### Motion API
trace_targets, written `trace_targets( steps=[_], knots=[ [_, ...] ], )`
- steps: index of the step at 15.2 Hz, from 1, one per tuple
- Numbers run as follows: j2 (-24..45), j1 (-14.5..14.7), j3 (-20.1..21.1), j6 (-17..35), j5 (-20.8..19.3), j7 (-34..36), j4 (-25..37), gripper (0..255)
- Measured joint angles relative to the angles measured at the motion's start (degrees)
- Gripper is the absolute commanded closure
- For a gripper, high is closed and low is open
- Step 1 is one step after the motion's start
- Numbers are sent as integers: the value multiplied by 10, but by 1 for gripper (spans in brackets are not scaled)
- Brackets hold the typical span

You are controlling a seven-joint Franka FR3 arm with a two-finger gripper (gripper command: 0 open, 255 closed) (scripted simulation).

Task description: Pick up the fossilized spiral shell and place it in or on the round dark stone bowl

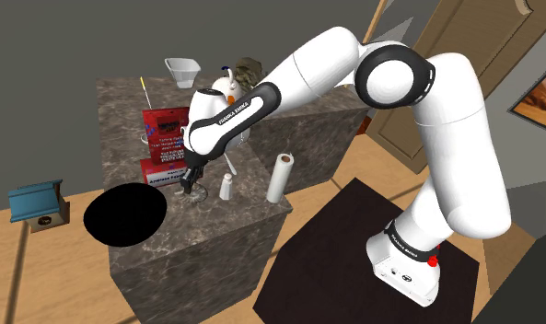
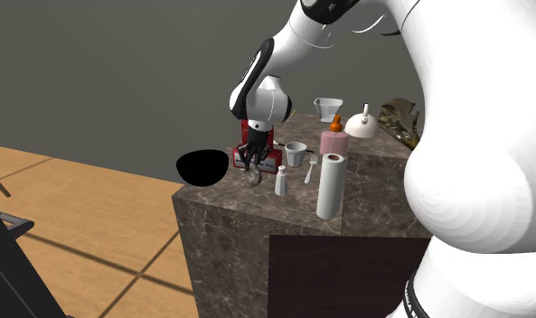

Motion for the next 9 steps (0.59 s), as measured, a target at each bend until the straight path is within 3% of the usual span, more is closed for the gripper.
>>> trace_targets(
  steps=[9],
  knots=[
    [-35, 0, 0, -27, -1, 7, -8, 255]
  ],
)
